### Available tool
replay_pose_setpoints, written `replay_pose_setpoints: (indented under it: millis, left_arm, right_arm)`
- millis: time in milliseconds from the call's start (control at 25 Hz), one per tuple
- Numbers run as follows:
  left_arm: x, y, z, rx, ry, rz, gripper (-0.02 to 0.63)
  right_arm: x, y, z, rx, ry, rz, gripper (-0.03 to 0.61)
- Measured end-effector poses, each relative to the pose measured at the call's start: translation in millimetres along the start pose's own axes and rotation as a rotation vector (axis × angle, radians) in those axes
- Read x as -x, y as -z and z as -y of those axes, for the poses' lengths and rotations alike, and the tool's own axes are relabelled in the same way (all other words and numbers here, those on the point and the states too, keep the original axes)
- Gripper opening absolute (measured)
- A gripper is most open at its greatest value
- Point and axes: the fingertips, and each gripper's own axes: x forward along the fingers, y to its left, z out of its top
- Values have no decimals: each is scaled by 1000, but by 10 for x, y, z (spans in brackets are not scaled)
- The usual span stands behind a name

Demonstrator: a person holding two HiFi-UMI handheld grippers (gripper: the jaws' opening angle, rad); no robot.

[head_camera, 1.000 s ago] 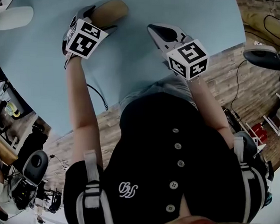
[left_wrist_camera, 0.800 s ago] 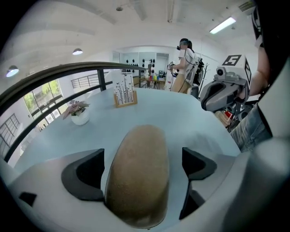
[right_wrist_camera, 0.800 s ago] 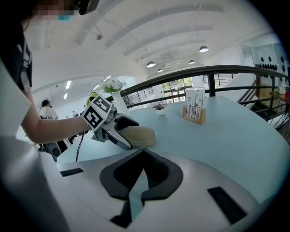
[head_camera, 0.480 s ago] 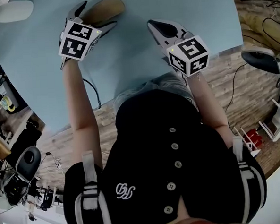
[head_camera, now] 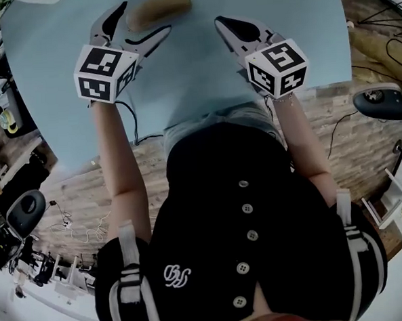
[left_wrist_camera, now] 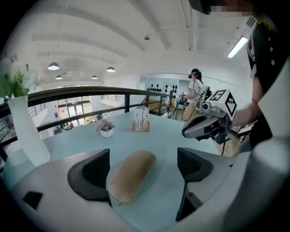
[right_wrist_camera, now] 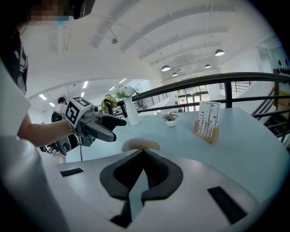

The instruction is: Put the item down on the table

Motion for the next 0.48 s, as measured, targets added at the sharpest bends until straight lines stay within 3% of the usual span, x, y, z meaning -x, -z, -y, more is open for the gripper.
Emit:
replay_pose_setpoints:
  millis: [480]
  left_arm:
    - [566,-236,377,133,-90,175,319]
  right_arm:
    - [-42,-379,-400,90,-143,70,9]
